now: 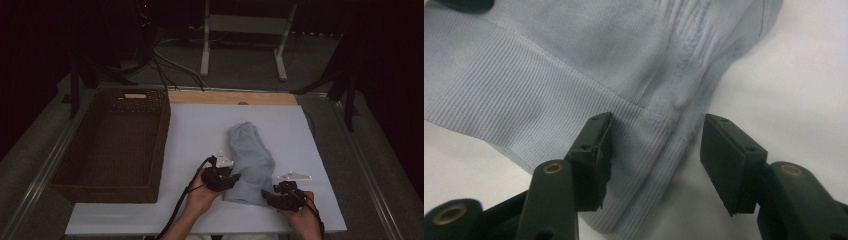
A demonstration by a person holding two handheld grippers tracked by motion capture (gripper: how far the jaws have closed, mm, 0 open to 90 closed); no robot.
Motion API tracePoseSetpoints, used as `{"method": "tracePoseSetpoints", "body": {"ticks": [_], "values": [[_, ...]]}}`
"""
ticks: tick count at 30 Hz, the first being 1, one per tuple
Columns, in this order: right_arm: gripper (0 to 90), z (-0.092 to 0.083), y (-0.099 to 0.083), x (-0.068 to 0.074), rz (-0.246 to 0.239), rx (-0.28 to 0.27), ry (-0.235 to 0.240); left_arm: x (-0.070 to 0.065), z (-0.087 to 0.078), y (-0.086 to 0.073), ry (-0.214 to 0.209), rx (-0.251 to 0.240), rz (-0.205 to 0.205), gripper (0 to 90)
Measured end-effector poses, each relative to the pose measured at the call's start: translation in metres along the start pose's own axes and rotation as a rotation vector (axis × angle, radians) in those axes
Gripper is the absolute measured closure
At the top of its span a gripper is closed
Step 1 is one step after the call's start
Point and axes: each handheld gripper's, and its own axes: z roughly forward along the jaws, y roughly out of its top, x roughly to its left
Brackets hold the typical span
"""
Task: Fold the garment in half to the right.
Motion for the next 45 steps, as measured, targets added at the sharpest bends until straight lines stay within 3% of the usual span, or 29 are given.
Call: {"method": "tracePoseSetpoints", "body": {"ticks": [4, 11, 15, 45], "values": [[48.1, -0.001, -0.001, 0.000, 0.012, 0.002, 0.005, 0.000, 0.000, 0.000, 0.001, 0.002, -0.001, 72.3], [68.4, -0.002, -0.001, 0.001, 0.028, 0.015, 0.062, -0.001, 0.001, 0.000, 0.002, 0.005, -0.002, 72.5], [77.6, -0.004, -0.001, 0.003, 0.010, 0.013, 0.059, -0.002, 0.001, -0.001, 0.000, 0.005, -0.005, 72.7], [79.0, -0.020, -0.011, -0.013, 0.008, 0.001, 0.030, -0.022, 0.003, -0.006, -0.061, 0.007, -0.026, 73.5]]}}
